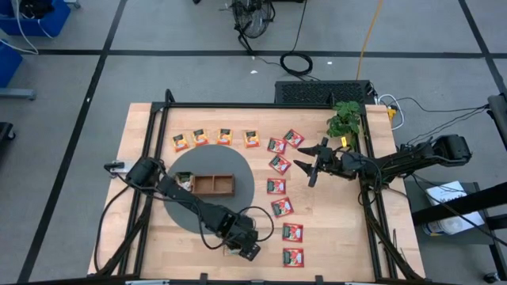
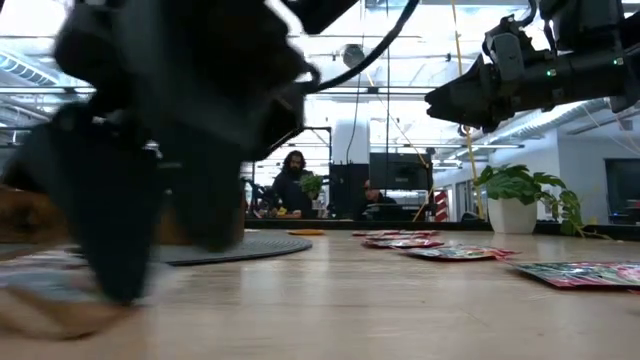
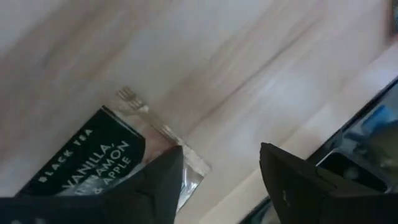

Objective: Pick & Place Tea
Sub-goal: Put the brown tea bag into the left section of the wooden organizer

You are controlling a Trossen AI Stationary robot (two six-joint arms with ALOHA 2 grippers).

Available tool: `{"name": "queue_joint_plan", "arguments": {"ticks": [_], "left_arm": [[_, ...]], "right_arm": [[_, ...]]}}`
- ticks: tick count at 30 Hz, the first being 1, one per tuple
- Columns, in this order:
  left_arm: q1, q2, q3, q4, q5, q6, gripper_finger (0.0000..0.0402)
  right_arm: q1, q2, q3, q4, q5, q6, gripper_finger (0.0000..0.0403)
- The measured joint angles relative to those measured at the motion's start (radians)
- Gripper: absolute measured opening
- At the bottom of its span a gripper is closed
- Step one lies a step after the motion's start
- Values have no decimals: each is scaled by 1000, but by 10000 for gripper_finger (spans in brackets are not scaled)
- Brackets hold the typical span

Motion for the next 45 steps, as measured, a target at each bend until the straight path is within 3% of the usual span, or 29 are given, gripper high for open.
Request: {"name": "queue_joint_plan", "arguments": {"ticks": [8,14,19,24,29,30,33,38,45], "left_arm": [[-23,-27,17,-103,156,-174,168],[-51,-104,114,-310,30,-297,140],[-108,-108,159,-360,-13,-423,132],[-163,-96,136,-289,-264,-427,132],[-170,-97,135,-285,-531,-209,131],[-163,-97,135,-284,-527,-180,132],[-132,-97,135,-310,-327,-178,132],[-121,-51,135,-320,-123,-299,138],[-114,23,135,-368,126,-323,222]], "right_arm": [[5,0,0,-6,0,1,212],[5,0,0,-17,0,4,212],[4,0,0,-22,1,-5,212],[4,0,0,-15,1,-23,212],[4,0,0,-15,1,-18,212],[4,0,0,-16,1,-11,212],[4,0,0,-14,2,-2,212],[3,0,0,-13,4,-3,212],[3,0,0,1,4,-25,212]]}}
